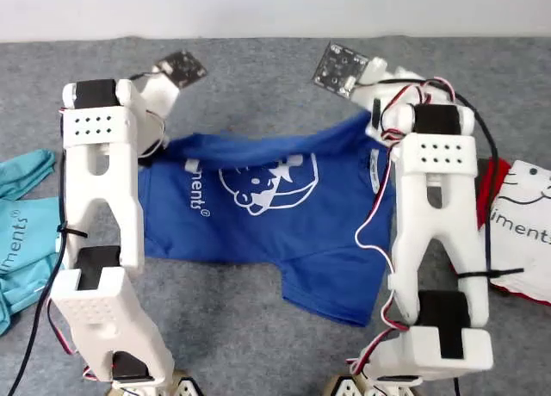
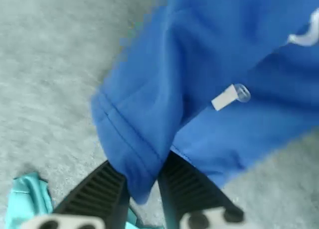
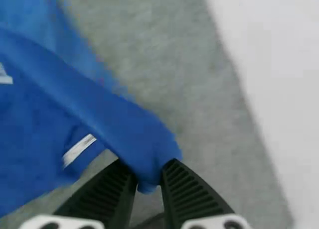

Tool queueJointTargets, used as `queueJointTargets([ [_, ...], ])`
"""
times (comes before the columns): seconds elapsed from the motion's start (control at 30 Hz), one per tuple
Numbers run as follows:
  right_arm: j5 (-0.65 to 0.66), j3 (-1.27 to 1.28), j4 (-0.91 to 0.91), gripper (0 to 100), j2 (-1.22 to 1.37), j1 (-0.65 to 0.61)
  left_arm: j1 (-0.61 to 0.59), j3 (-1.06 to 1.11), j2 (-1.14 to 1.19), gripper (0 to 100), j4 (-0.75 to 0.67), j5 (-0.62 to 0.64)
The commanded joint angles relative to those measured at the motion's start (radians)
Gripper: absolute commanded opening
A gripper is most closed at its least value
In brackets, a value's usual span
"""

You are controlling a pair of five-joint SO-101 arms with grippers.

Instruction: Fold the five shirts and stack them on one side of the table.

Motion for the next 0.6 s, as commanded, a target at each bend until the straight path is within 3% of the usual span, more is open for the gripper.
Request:
queueJointTargets([
  [0.0,0.031,-0.061,0.173,0.9,-0.074,-0.004,-0.008,0.024,-0.012,2,0.038,-0.048],
  [0.17,0.046,-0.063,0.369,0.9,-0.117,-0.004,-0.005,0.220,-0.020,2,0.038,-0.133],
  [0.33,0.044,-0.063,0.549,0.9,-0.133,0.001,-0.028,0.328,-0.015,2,0.038,-0.137],
  [0.57,-0.071,-0.023,0.665,0.9,-0.139,0.001,-0.043,0.357,-0.012,5,0.038,-0.137],
])
